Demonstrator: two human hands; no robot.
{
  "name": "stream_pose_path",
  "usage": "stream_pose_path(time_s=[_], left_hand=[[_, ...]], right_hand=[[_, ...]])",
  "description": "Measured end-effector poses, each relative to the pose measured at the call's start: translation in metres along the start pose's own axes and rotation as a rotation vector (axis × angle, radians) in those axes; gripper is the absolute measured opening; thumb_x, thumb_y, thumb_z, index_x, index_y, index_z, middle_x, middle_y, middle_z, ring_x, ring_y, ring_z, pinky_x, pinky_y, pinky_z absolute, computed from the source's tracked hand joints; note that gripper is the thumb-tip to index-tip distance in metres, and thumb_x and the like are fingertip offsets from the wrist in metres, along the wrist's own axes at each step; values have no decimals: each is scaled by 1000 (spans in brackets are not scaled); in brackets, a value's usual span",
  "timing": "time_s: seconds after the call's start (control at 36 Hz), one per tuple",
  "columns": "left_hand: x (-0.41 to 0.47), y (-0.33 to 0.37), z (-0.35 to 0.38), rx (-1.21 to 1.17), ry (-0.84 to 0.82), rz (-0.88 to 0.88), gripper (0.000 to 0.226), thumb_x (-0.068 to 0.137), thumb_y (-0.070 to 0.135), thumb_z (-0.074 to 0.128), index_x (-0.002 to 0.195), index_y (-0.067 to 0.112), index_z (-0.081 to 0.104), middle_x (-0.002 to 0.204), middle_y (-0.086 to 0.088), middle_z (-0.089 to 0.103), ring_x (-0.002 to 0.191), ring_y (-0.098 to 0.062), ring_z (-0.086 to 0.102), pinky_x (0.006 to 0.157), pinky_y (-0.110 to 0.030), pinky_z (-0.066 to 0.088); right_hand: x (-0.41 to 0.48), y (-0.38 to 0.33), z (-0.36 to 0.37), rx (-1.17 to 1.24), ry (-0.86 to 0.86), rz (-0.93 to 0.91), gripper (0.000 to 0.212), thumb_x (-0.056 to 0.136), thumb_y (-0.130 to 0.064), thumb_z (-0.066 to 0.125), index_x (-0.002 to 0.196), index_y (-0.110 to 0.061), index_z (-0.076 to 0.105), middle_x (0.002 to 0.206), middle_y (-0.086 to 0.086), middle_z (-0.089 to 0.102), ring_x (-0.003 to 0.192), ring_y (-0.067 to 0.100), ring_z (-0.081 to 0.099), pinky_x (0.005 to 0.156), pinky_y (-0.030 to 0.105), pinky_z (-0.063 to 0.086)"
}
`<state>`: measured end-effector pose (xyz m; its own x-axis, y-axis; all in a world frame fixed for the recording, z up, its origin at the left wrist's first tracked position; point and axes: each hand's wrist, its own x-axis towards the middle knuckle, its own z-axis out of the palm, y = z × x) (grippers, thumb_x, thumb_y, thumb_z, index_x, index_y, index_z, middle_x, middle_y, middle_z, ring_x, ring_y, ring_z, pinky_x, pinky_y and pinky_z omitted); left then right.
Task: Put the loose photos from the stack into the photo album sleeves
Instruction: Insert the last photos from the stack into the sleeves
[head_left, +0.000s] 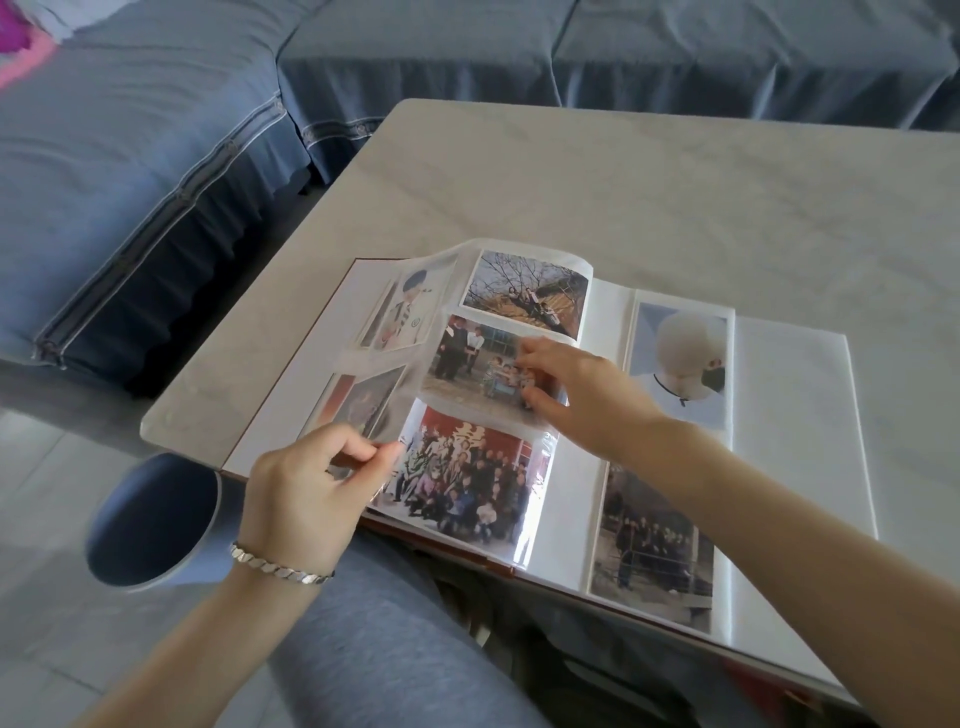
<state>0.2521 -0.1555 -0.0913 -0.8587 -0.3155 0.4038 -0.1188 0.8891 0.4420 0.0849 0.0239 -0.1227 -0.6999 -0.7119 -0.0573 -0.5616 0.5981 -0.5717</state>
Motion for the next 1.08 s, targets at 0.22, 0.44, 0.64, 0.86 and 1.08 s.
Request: stream_pose_path(time_s=[0.22, 0.44, 0.64, 0.86, 1.08], left_hand=[[14, 19, 7, 80, -117, 11, 26, 64, -8, 78, 86, -1, 67, 91, -15, 67, 78, -33, 65, 70, -38, 53], [18, 100, 75, -502, -636, -328, 38, 85, 24, 65, 120, 27, 49, 123, 9, 55, 107, -4, 56, 89, -16, 45], [28, 121, 122, -475, -773, -530, 57, 85, 29, 63, 134, 24, 35, 95, 14, 45, 82, -1, 47, 63, -15, 35], [29, 137, 126, -538, -741, -402, 8, 81, 21, 70, 88, 24, 67, 81, 9, 67, 83, -12, 64, 61, -9, 46], [30, 179, 123, -806, -995, -71, 13, 78, 54, 52, 85, 59, 62, 90, 18, 68, 89, -7, 64, 78, -20, 49]], right_hand=[[-32, 30, -13, -39, 52, 71, 42, 93, -36, 51, 135, -29, 46, 152, -8, 28, 137, 15, 31, 111, 32, 26], [-99, 82, -27, 23, 180, 342, 39, 90, -23, 58, 128, -21, 54, 143, 0, 43, 128, 20, 42, 103, 24, 28], [-123, 93, -24, 139, 141, 398, 40, 88, -22, 62, 127, -17, 56, 131, -5, 54, 110, 13, 56, 95, 17, 35], [-119, 85, -38, 378, 180, 464, 40, 90, -35, 56, 129, -25, 50, 123, -4, 57, 105, 11, 56, 86, 17, 37], [-111, 74, -62, 588, 468, 598, 92, 68, -47, 72, 142, -37, 18, 108, -11, 46, 91, 7, 52, 59, 7, 36]])
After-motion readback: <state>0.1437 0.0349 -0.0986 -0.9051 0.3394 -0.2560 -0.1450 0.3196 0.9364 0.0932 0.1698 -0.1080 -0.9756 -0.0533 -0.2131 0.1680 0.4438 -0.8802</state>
